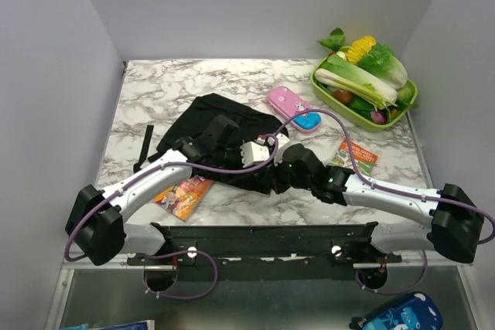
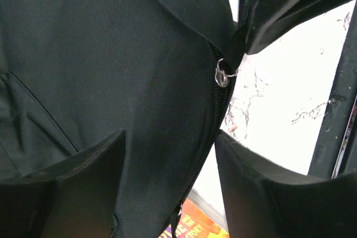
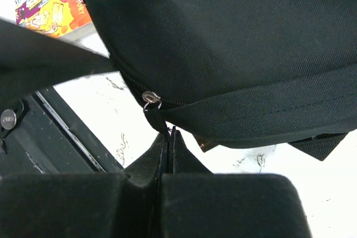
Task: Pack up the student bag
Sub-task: Unzip the student bag at the center of the board.
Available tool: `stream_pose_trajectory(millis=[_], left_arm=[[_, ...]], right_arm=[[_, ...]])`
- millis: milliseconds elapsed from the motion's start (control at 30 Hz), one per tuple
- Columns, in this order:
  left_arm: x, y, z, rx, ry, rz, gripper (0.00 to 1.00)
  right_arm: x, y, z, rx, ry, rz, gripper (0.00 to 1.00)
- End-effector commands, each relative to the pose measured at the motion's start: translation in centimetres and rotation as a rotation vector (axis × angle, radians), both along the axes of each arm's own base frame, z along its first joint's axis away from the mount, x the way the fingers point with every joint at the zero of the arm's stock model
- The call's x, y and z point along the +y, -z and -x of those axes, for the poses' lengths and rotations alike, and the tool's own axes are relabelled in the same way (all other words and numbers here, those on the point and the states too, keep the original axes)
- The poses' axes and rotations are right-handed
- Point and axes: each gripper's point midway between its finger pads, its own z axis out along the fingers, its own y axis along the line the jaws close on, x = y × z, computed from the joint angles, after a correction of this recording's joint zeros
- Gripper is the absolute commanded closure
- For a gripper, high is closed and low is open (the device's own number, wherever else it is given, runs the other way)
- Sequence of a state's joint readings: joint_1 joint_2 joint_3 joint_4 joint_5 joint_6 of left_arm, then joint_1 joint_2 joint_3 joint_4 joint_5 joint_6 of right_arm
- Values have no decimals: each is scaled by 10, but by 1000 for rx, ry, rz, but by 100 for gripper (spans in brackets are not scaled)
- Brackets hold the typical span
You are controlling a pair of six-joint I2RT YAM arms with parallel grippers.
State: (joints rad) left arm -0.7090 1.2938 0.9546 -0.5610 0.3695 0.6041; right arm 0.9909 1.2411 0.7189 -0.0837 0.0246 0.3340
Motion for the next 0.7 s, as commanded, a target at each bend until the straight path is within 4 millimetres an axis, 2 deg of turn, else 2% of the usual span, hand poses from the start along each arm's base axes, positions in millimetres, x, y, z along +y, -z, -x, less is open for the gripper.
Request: stream_pose_trajectory(millis=[0,33,67,167,333,467,667], left_arm=[[0,9,-2,-51,39,-63,43],[0,10,1,-45,48,-68,49],[2,12,5,-32,58,-78,60],[6,14,17,-23,90,-93,75],[17,14,33,12,108,-114,81],[31,16,56,36,172,-167,87],[51,13,66,-5,235,-234,87]], right_arm=[[-1,-6,0,40,-5,-12,99],[-1,-7,-1,46,0,-18,99],[-1,-6,-1,49,5,-17,99],[-2,-8,-4,50,13,-23,99],[-10,-10,-16,62,37,-24,99],[-18,-15,-35,67,78,-24,99],[-28,-12,-53,76,110,40,99]])
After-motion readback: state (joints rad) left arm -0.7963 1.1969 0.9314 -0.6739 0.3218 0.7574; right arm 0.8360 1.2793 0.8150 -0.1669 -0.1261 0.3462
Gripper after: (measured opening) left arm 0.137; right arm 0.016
